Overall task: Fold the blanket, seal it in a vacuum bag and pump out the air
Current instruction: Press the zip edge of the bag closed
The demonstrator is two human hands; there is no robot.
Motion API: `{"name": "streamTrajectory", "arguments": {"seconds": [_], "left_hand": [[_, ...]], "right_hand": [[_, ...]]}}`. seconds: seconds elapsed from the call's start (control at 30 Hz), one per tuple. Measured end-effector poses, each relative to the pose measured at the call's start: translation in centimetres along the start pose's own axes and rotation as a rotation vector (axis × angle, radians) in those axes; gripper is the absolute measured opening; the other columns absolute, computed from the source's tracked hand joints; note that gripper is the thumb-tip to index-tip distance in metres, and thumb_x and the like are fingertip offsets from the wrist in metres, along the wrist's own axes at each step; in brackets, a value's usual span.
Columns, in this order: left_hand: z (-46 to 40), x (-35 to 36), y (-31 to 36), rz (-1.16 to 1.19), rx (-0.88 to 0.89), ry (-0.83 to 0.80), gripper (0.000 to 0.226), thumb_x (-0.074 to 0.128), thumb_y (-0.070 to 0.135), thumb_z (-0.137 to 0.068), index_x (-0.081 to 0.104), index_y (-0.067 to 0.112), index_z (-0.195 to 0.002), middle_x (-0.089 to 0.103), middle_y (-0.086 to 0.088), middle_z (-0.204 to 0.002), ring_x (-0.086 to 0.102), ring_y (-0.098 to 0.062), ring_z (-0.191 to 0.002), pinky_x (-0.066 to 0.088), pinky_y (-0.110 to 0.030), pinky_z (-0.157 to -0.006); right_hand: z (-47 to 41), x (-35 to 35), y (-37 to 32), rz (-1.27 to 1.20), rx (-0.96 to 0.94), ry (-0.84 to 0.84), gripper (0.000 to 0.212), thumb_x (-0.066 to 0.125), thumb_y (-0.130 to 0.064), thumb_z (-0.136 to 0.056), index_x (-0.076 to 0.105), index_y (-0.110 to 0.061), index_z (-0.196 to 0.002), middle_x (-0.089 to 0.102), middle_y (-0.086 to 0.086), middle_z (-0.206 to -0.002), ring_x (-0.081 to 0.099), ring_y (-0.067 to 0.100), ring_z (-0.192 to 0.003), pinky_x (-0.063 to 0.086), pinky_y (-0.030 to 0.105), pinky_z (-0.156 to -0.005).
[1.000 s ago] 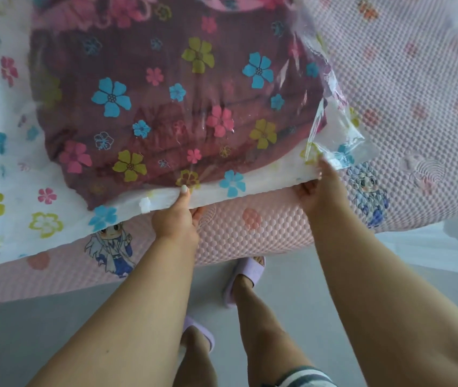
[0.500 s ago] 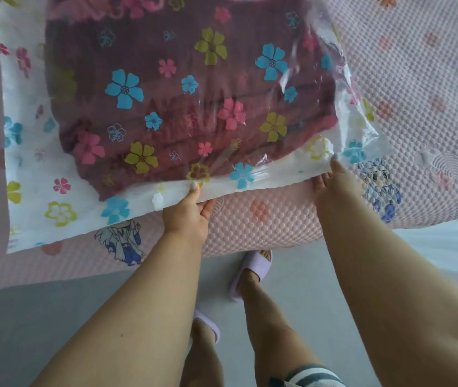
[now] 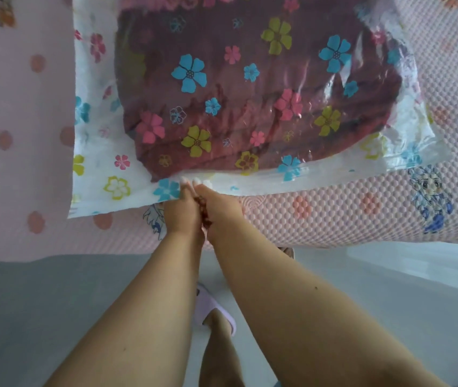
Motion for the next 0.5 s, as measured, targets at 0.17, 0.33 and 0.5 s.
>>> {"name": "streamTrajectory", "arguments": {"seconds": [0.17,0.33,0.5], "left_hand": [[-0.8,-0.6,1.0,-0.156,0.129,0.006,0.043,0.049,0.047,-0.096,0.057,0.018,-0.065,0.061,0.007,-0.059,0.057,-0.005,-0.052,0.042,-0.017,-0.046],[-1.0,-0.6,0.2,-0.157,0.093,-0.035,0.059,0.047,0.052,-0.094,0.064,-0.004,-0.098,0.068,-0.021,-0.092,0.064,-0.035,-0.082,0.052,-0.045,-0.079],[-1.1,-1.0,0.9,-0.24,0.142,0.003,0.052,0.047,0.05,-0.095,0.063,0.001,-0.098,0.068,-0.011,-0.09,0.065,-0.027,-0.085,0.051,-0.034,-0.071]], "right_hand": [[0.1,0.4,0.2,-0.045,0.029,0.15,0.018,0.075,-0.017,-0.08,0.065,-0.004,-0.087,0.065,0.004,-0.068,0.062,0.014,-0.057,0.049,0.022,-0.049],[0.6,-1.2,-0.9,-0.129,-0.003,0.191,0.02,0.069,-0.018,-0.086,0.063,0.0,-0.08,0.064,0.007,-0.053,0.06,0.016,-0.039,0.045,0.018,-0.04],[0.4,-2.6,-1.5,-0.144,-0.041,0.21,0.018,0.07,-0.015,-0.086,0.06,-0.004,-0.077,0.057,0.002,-0.049,0.051,0.01,-0.03,0.038,0.016,-0.035]]}}
Point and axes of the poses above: each hand's wrist, its own z-axis away from the middle knuckle, its own x-axis out of the palm, y = z × x, the point moved 8 cm from there along -z, towards the middle knuckle
